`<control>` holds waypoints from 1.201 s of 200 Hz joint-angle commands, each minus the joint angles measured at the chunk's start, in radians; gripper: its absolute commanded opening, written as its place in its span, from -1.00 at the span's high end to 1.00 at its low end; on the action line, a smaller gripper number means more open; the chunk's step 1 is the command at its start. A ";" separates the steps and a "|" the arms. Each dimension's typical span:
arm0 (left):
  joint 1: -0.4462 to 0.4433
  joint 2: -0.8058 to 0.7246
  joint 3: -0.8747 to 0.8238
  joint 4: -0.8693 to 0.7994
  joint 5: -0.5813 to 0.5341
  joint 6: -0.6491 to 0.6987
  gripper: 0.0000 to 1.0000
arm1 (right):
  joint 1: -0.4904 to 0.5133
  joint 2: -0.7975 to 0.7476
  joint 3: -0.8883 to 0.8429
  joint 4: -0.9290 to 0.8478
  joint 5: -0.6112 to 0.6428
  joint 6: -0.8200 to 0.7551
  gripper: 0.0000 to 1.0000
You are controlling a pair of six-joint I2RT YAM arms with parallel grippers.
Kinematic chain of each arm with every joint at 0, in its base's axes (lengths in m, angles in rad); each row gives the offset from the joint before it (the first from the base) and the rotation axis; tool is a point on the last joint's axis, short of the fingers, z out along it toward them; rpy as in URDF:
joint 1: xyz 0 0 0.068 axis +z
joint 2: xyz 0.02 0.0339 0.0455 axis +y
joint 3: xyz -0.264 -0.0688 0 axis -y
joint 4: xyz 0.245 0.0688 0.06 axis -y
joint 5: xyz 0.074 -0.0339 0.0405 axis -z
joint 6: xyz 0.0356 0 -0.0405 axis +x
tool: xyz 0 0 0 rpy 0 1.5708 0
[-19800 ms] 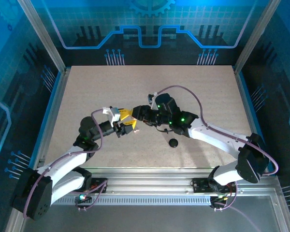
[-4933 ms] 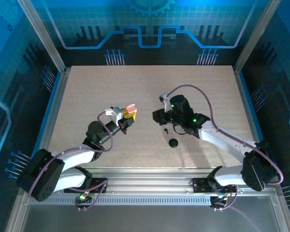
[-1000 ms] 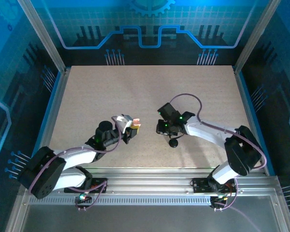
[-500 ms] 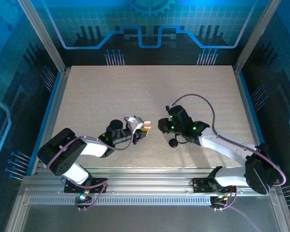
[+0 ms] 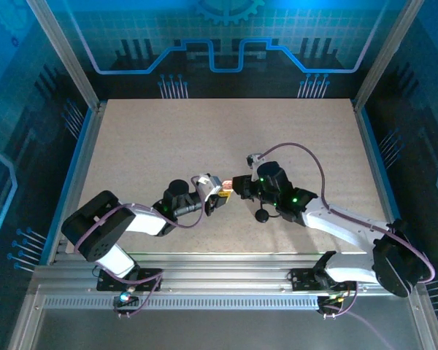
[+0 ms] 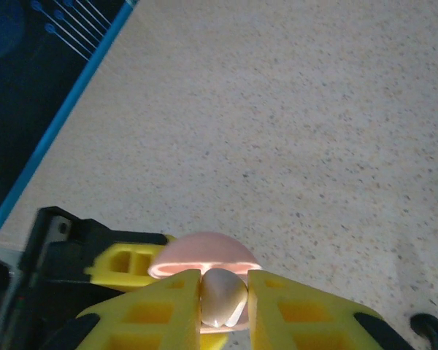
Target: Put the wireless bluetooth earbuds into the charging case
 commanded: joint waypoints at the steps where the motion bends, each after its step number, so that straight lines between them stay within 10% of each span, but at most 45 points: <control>1: -0.013 0.004 0.028 0.050 -0.009 0.037 0.80 | 0.025 -0.024 -0.014 0.072 0.002 -0.018 0.54; 240: -0.020 0.033 0.025 0.196 -0.041 -0.020 0.79 | 0.064 -0.062 -0.031 0.125 0.138 -0.012 0.54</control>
